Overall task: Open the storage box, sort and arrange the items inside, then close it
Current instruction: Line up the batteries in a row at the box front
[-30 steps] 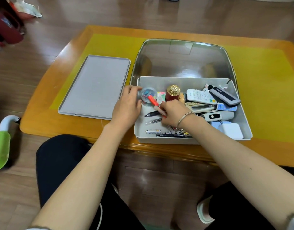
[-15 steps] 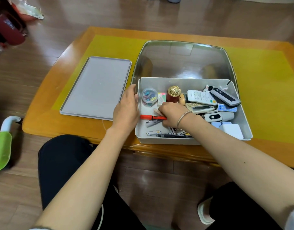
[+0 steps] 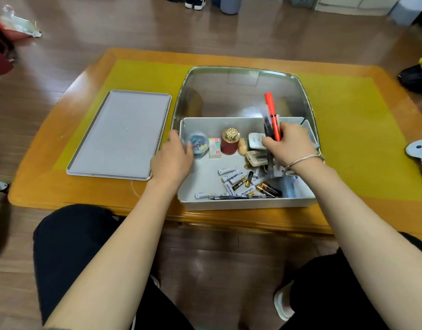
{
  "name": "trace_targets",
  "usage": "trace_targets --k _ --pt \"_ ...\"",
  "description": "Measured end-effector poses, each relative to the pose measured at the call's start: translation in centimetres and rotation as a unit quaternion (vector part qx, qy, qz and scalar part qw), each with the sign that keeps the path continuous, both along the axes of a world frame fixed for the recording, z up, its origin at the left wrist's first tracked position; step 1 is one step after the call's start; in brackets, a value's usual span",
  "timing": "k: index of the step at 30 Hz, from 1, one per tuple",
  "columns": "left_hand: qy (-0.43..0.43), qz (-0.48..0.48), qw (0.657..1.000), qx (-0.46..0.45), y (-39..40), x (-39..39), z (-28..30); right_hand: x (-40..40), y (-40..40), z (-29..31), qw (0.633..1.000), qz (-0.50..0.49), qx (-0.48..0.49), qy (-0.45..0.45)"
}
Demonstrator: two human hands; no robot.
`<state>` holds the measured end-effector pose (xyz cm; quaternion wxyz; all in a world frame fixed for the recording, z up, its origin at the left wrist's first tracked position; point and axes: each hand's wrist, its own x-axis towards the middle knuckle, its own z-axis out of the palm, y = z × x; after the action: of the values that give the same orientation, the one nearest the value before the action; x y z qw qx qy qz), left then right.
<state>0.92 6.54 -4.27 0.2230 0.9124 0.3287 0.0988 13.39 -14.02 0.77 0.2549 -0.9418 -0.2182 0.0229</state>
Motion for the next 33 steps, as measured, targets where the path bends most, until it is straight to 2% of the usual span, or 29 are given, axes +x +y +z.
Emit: trace_targets --k 8,16,23,29,33 --pt "0.002 0.006 1.0 0.01 -0.5 0.2 -0.4 1.5 -7.2 -0.4 0.988 -0.135 -0.057 0.044" --pt "0.007 0.003 1.0 -0.001 -0.4 0.2 -0.6 0.6 -8.1 -2.0 0.989 -0.137 -0.054 0.013" --pt "0.009 0.002 1.0 0.005 -0.7 -0.1 -0.8 -0.1 -8.5 -2.7 0.985 -0.153 -0.082 0.008" --pt "0.003 0.002 1.0 0.007 -0.6 -0.2 -0.9 -0.6 -8.4 -2.4 0.98 -0.166 -0.104 -0.03" --pt "-0.014 0.01 1.0 -0.01 -0.6 -0.2 -1.1 -0.9 -8.1 -2.3 0.98 -0.176 -0.064 -0.06"
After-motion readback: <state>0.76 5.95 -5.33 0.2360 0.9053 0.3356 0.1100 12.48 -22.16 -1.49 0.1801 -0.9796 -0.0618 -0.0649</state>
